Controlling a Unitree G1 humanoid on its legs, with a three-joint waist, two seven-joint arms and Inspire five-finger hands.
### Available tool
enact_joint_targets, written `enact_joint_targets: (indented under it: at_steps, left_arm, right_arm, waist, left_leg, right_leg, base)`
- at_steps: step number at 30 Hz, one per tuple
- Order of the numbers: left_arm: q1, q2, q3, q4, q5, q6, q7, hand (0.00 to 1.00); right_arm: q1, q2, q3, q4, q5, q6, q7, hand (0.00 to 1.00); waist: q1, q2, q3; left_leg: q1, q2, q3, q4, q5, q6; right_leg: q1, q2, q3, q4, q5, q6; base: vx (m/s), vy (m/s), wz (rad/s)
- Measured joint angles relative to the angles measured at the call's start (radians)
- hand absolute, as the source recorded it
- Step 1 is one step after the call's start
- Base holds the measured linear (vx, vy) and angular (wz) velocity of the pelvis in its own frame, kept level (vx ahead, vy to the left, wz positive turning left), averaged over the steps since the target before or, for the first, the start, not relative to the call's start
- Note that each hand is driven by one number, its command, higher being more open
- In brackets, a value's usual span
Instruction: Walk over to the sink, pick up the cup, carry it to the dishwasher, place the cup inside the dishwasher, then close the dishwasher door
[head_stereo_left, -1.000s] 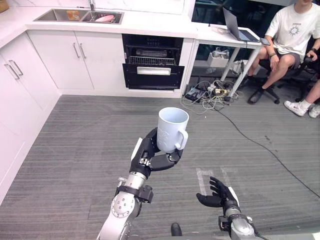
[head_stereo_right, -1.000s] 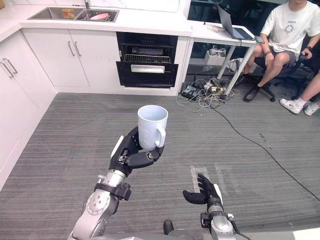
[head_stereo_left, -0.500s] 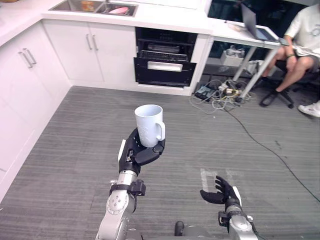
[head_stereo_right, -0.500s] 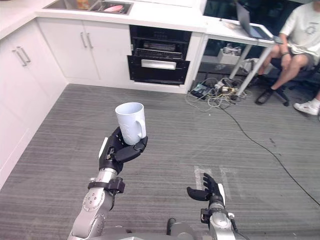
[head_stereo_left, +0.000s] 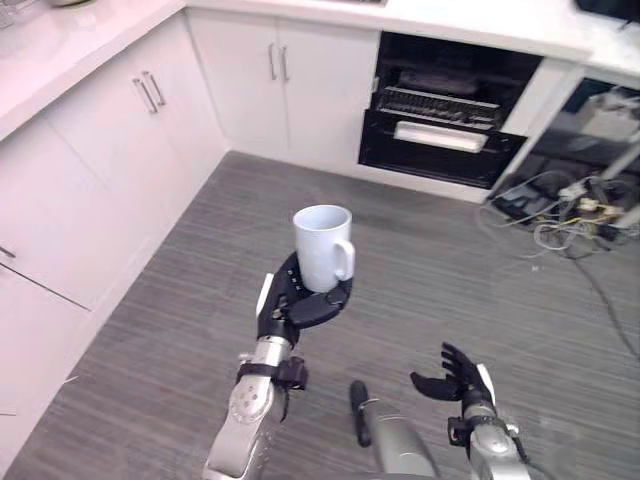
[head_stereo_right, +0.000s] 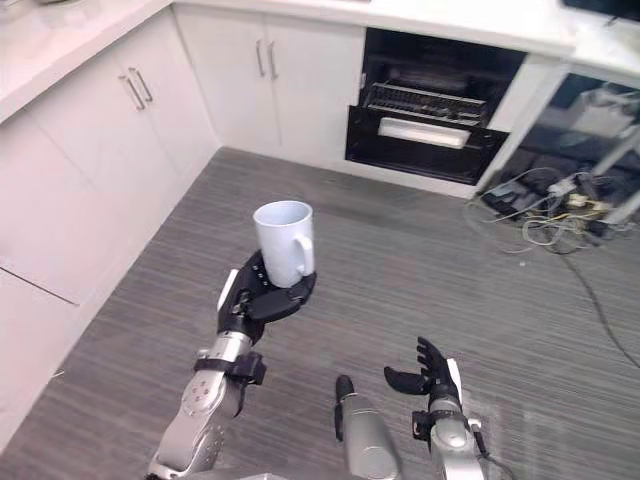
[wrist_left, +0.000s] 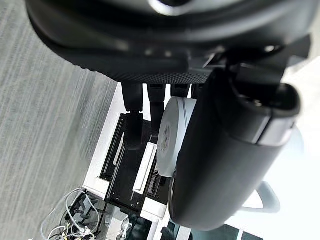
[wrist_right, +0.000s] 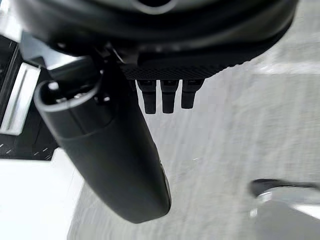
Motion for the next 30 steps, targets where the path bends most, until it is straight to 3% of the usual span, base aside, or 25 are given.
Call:
enact_joint_targets:
  at_steps: [1, 2, 3, 5, 6, 7, 9, 10, 11, 12, 13, 16, 17, 18, 19, 20, 21, 22, 24, 25, 26, 27, 28, 29, 30]
  left_arm:
    - [0.004, -0.019, -0.004, -0.001, 0.0, 0.0, -0.017, 0.3]
    - [0.005, -0.024, -0.004, -0.007, -0.001, -0.001, -0.023, 0.3]
    - [0.007, -0.031, -0.004, -0.026, -0.001, -0.003, -0.028, 0.3]
    - [0.012, -0.037, -0.002, -0.038, -0.001, -0.005, -0.036, 0.3]
    - [0.017, -0.036, 0.0, -0.037, -0.001, -0.005, -0.039, 0.3]
    - [0.03, -0.034, 0.012, -0.036, -0.001, -0.005, -0.041, 0.3]
    - [0.053, -0.034, 0.033, -0.031, -0.002, -0.005, -0.042, 0.3]
    - [0.064, -0.033, 0.037, -0.031, -0.002, -0.005, -0.042, 0.3]
    - [0.069, -0.033, 0.038, -0.031, -0.002, -0.005, -0.042, 0.3]
    - [0.082, -0.03, 0.04, -0.023, -0.001, -0.005, -0.04, 0.3]
    - [0.08, -0.013, 0.055, -0.015, -0.001, 0.002, -0.033, 0.3]
    - [0.073, -0.01, 0.075, -0.015, -0.001, 0.005, -0.027, 0.3]
    - [0.073, 0.003, 0.075, -0.015, 0.0, 0.01, -0.023, 0.3]
    - [0.073, 0.013, 0.073, -0.016, 0.0, 0.01, -0.023, 0.3]
    - [0.072, 0.043, 0.069, -0.016, 0.0, 0.01, -0.023, 0.3]
    - [0.072, 0.07, 0.063, -0.012, 0.0, 0.014, -0.019, 0.3]
    - [0.072, 0.076, 0.06, -0.009, 0.001, 0.016, -0.017, 0.3]
    - [0.071, 0.075, 0.06, -0.01, 0.001, 0.014, -0.017, 0.3]
    - [0.049, 0.076, 0.053, -0.01, 0.001, 0.008, -0.017, 0.3]
    - [0.04, 0.076, 0.049, -0.009, 0.001, 0.008, -0.017, 0.3]
    - [0.023, 0.076, 0.039, -0.009, 0.001, 0.008, -0.018, 0.3]
    - [0.015, 0.076, 0.031, -0.01, 0.001, 0.006, -0.019, 0.3]
    - [0.013, 0.072, 0.029, -0.007, 0.002, 0.005, -0.02, 0.3]
    - [0.008, 0.043, 0.027, 0.013, 0.004, 0.006, -0.021, 0.3]
    - [-0.002, 0.039, 0.025, 0.013, 0.014, 0.007, -0.022, 0.3]
  right_arm:
    - [0.033, 0.007, 0.007, -0.059, 0.001, -0.002, 0.001, 0.9]
    - [0.042, 0.013, 0.011, -0.085, 0.004, -0.003, 0.0, 0.9]
    - [0.046, 0.026, 0.023, -0.118, 0.008, -0.005, -0.007, 0.9]
    - [0.028, 0.039, 0.023, -0.117, 0.009, -0.009, -0.015, 0.9]
    - [0.013, 0.041, 0.026, -0.103, 0.009, -0.01, -0.015, 0.9]
    - [-0.018, 0.038, 0.026, -0.057, 0.009, -0.012, -0.014, 0.9]
    - [-0.061, 0.033, 0.025, 0.016, 0.009, -0.011, -0.014, 0.9]
    - [-0.067, 0.03, 0.025, 0.05, 0.008, -0.01, -0.014, 0.9]
    - [-0.067, 0.026, 0.024, 0.06, 0.008, -0.009, -0.014, 0.9]
    - [-0.069, 0.024, 0.029, 0.09, 0.008, -0.007, -0.012, 0.9]
    - [-0.07, 0.048, 0.035, 0.108, 0.009, 0.001, -0.011, 0.9]
    - [-0.064, 0.055, 0.035, 0.109, 0.007, 0.001, -0.008, 0.9]
    - [-0.069, 0.054, 0.032, 0.11, 0.006, 0.0, -0.009, 0.9]
    - [-0.071, 0.055, 0.033, 0.11, 0.006, -0.002, -0.01, 0.9]
    - [-0.077, 0.062, 0.038, 0.115, 0.005, -0.003, -0.008, 0.9]
    - [-0.081, 0.068, 0.039, 0.119, 0.005, -0.003, -0.008, 0.9]
    - [-0.082, 0.066, 0.045, 0.118, 0.005, -0.004, -0.007, 0.9]
    - [-0.086, 0.066, 0.047, 0.118, 0.005, -0.005, -0.007, 0.9]
    - [-0.096, 0.069, 0.068, 0.117, 0.004, -0.009, -0.001, 0.9]
    - [-0.098, 0.07, 0.069, 0.116, 0.004, -0.009, 0.0, 0.9]
    - [-0.099, 0.066, 0.068, 0.116, 0.004, -0.009, 0.0, 0.9]
    - [-0.098, 0.06, 0.068, 0.114, 0.005, -0.008, 0.0, 0.9]
    - [-0.095, 0.053, 0.067, 0.113, 0.004, -0.008, -0.001, 0.9]
    - [-0.105, 0.021, 0.066, 0.109, 0.001, -0.004, -0.001, 0.9]
    - [-0.112, 0.011, 0.063, 0.082, -0.003, -0.002, -0.002, 0.9]
  waist:
    - [0.009, -0.001, 0.002]
    - [0.019, -0.007, 0.005]
    - [0.04, 0.005, 0.006]
    - [0.063, 0.003, 0.003]
    - [0.071, -0.002, 0.002]
    - [0.084, -0.007, 0.003]
    - [0.09, -0.009, 0.005]
    - [0.094, -0.01, 0.005]
    - [0.095, -0.009, 0.005]
    - [0.094, -0.008, 0.004]
    - [0.078, -0.047, 0.005]
    - [0.078, -0.066, 0.01]
    - [0.081, -0.067, 0.01]
    - [0.081, -0.074, 0.012]
    - [0.082, -0.102, 0.011]
    - [0.068, -0.111, 0.011]
    - [0.056, -0.103, 0.009]
    - [0.055, -0.097, 0.009]
    - [0.035, -0.077, 0.003]
    - [0.029, -0.075, 0.005]
    - [0.013, -0.071, 0.007]
    - [0.004, -0.077, 0.004]
    - [-0.004, -0.078, 0.003]
    - [-0.01, -0.027, 0.005]
    - [-0.014, -0.019, 0.003]
  left_leg:
    - [-0.087, 0.07, 0.101, 0.255, 0.109, -0.013]
    - [-0.136, 0.124, 0.167, 0.38, 0.136, 0.015]
    - [-0.218, 0.236, 0.286, 0.573, 0.107, 0.069]
    - [-0.325, 0.312, 0.376, 0.666, 0.048, 0.131]
    - [-0.366, 0.316, 0.409, 0.635, 0.018, 0.135]
    - [-0.405, 0.304, 0.439, 0.527, -0.017, 0.132]
    - [-0.448, 0.257, 0.41, 0.275, -0.016, 0.116]
    - [-0.464, 0.211, 0.36, 0.067, 0.039, 0.08]
    - [-0.463, 0.19, 0.331, -0.047, 0.094, 0.07]
    - [-0.419, 0.15, 0.307, -0.132, 0.28, 0.129]
    - [-0.412, 0.117, 0.319, -0.115, 0.245, 0.14]
    - [-0.455, 0.119, 0.299, 0.047, 0.116, 0.153]
    - [-0.424, 0.113, 0.313, 0.06, 0.048, 0.147]
    - [-0.4, 0.108, 0.323, 0.048, 0.034, 0.145]
    - [-0.335, 0.073, 0.355, 0.007, 0.018, 0.151]
    - [-0.263, 0.045, 0.37, -0.045, 0.009, 0.15]
    - [-0.206, 0.032, 0.383, -0.101, 0.011, 0.149]
    - [-0.169, 0.029, 0.397, -0.138, 0.015, 0.145]
    - [-0.071, 0.029, 0.436, -0.241, 0.019, 0.126]
    - [-0.052, 0.029, 0.441, -0.258, 0.017, 0.119]
    - [-0.015, 0.032, 0.448, -0.284, 0.008, 0.101]
    - [0.028, 0.021, 0.455, -0.303, -0.009, 0.073]
    - [0.055, 0.012, 0.455, -0.312, -0.017, 0.062]
    - [0.101, 0.039, 0.457, -0.335, -0.022, 0.047]
    - [0.108, 0.035, 0.448, -0.34, 0.0, 0.046]
  right_leg:
    - [0.086, -0.001, -0.026, -0.041, -0.022, -0.012]
    - [0.129, 0.007, -0.028, -0.07, -0.036, -0.012]
    - [0.207, 0.037, -0.027, -0.129, -0.061, -0.013]
    - [0.281, 0.05, -0.02, -0.185, -0.089, -0.024]
    - [0.315, 0.039, -0.011, -0.21, -0.094, -0.017]
    - [0.356, 0.016, 0.016, -0.235, -0.105, 0.0]
    - [0.4, -0.028, 0.054, -0.257, -0.127, 0.033]
    - [0.425, -0.057, 0.074, -0.263, -0.149, 0.063]
    - [0.435, -0.07, 0.083, -0.265, -0.163, 0.078]
    - [0.469, -0.092, 0.114, -0.269, -0.182, 0.115]
    - [0.486, -0.123, 0.137, -0.286, -0.181, 0.109]
    - [0.489, -0.131, 0.152, -0.242, -0.168, 0.107]
    - [0.424, -0.134, 0.169, -0.07, -0.171, 0.12]
    - [0.371, -0.144, 0.171, 0.059, -0.164, 0.156]
    - [0.248, -0.179, 0.183, 0.325, -0.122, 0.266]
    - [0.154, -0.183, 0.172, 0.501, -0.139, 0.248]
    - [0.104, -0.178, 0.139, 0.536, -0.169, 0.194]
    - [0.065, -0.169, 0.109, 0.529, -0.186, 0.163]
    - [-0.066, -0.113, -0.019, 0.368, -0.236, 0.065]
    - [-0.091, -0.096, -0.039, 0.313, -0.236, 0.056]
    - [-0.127, -0.063, -0.063, 0.172, -0.192, 0.028]
    - [-0.13, -0.036, -0.077, -0.022, -0.057, -0.002]
    - [-0.118, -0.03, -0.082, -0.057, 0.069, -0.04]
    - [-0.1, -0.002, -0.095, -0.039, 0.115, -0.083]
    - [-0.116, -0.004, -0.107, 0.0, 0.072, -0.101]
  base:
    - [0.49, -0.152, 0.74]
    - [0.45, -0.137, 0.35]
    - [0.33, -0.087, 0.04]
    - [0.36, -0.034, -0.06]
    - [0.43, 0.045, -0.26]
    - [0.39, 0.07, -0.39]
    - [0.42, 0.181, -0.56]
    - [0.44, 0.256, -0.54]
    - [0.59, 0.378, -0.58]
    - [0.61, 0.382, -0.28]
    - [0.51, 0.316, -0.12]
    - [0.4, 0.208, 0.0]
    - [0.43, 0.246, -0.25]
    - [0.49, 0.255, -0.38]
    - [0.39, 0.125, -0.31]
    - [0.5, 0.09, -0.3]
    - [0.43, 0.044, -0.24]
    - [0.45, 0.051, -0.44]
    - [0.47, 0.041, -0.46]
    - [0.49, -0.013, -0.18]
    - [0.5, -0.051, -0.12]
    - [0.67, -0.075, -0.09]
    - [0.62, -0.068, -0.29]
    - [0.64, -0.065, -0.4]
    - [0.58, -0.092, -0.46]
